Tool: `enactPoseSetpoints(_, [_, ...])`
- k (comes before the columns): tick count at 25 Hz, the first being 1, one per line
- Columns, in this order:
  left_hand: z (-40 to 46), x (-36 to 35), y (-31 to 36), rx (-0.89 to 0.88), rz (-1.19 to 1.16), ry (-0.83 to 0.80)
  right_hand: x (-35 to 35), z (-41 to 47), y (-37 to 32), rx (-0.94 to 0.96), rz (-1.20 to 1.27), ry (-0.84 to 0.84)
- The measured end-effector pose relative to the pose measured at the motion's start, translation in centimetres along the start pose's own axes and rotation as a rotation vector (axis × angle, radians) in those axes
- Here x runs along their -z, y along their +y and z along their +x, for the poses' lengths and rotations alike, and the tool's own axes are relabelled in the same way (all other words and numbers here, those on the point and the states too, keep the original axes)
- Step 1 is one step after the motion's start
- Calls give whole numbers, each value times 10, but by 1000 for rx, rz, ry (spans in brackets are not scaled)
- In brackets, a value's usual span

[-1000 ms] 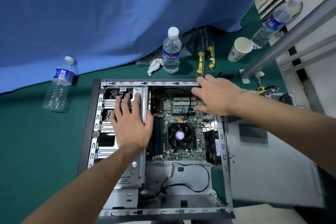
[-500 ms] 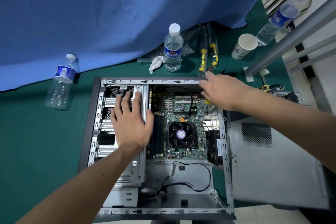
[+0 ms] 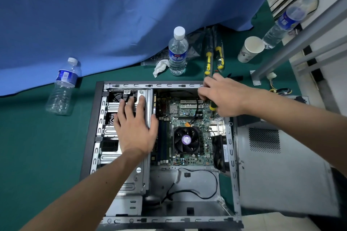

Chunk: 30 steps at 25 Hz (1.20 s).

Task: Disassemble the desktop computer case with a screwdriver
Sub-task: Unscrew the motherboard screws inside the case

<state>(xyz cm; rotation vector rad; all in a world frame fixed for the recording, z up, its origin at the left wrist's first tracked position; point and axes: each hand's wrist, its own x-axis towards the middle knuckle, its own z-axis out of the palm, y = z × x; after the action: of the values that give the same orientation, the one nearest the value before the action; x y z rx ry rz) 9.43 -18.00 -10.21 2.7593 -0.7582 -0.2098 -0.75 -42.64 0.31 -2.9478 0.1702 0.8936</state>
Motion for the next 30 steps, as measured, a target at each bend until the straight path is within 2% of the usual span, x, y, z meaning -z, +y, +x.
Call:
enactPoseSetpoints(2, [0,-1,-1,0,-2,5,-2,0,-3,-105,-105,-2])
enactPoseSetpoints(4, [0,-1,-1,1,0,8,-3,1,-3,-159,-109,-1])
enactPoseSetpoints(8, [1,-2,-1,0,0,8,0,0,5,-12,-34,21])
enactPoseSetpoints(13, [0,-2,-1,0,-2,5,-5,1,-2,-144,-88,24])
enactPoseSetpoints(18, [1,-2,-1,-1,-4,7,-1,3,0,59,-21,-9])
enactPoseSetpoints(22, [0,-2,-1,-1,-5,14,-2,2,-3,-126,-118,-21])
enactPoseSetpoints(27, [0,-2,-1,-3,0,16,1,5,3,37,-23,-11])
enactPoseSetpoints(30, [1,-2,-1,-6,0,15,-2,5,1,-69,11,-2])
